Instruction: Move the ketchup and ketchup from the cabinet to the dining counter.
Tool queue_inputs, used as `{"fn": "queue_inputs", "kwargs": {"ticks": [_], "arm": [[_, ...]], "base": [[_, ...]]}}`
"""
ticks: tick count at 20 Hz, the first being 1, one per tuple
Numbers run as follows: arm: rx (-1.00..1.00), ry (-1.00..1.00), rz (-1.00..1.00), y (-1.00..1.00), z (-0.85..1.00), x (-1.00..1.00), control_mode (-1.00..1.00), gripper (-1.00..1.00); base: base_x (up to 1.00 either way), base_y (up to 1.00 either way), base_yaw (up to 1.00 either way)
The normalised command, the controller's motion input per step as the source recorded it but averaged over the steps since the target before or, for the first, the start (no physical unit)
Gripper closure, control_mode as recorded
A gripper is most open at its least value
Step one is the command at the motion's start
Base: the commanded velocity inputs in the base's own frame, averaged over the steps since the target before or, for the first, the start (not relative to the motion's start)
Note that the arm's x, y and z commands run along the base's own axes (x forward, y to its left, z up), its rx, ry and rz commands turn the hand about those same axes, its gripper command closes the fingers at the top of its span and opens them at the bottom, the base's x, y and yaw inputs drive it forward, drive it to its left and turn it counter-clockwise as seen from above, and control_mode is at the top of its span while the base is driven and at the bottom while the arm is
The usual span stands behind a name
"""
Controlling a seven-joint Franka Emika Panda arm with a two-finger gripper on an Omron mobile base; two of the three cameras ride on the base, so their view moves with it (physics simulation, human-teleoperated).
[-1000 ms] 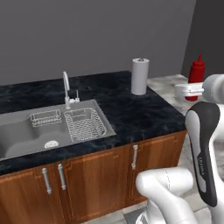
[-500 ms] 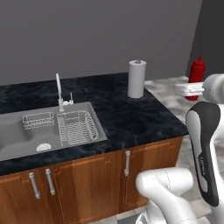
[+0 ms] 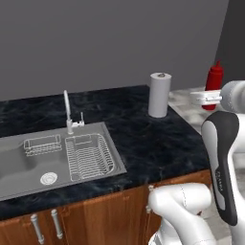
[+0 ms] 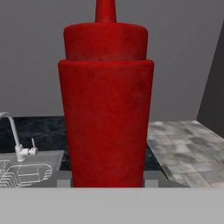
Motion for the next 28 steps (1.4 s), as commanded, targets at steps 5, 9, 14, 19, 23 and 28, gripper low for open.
{"fn": "queue_inputs", "kwargs": {"ticks": [5,9,14,19,23,28], "arm": [[0.0,0.0,0.0,0.0,0.0,0.0,1.0,1.0],[0.0,0.0,0.0,0.0,0.0,0.0,1.0,1.0],[0.0,0.0,0.0,0.0,0.0,0.0,1.0,1.0],[0.0,0.0,0.0,0.0,0.0,0.0,1.0,1.0],[0.0,0.0,0.0,0.0,0.0,0.0,1.0,1.0],[0.0,0.0,0.0,0.0,0.0,0.0,1.0,1.0]], "base": [[0.5,0.0,0.0],[0.4,0.0,0.0],[0.29,0.0,0.0],[0.05,0.0,0.01],[0.0,0.0,0.0],[0.0,0.0,0.0]]}}
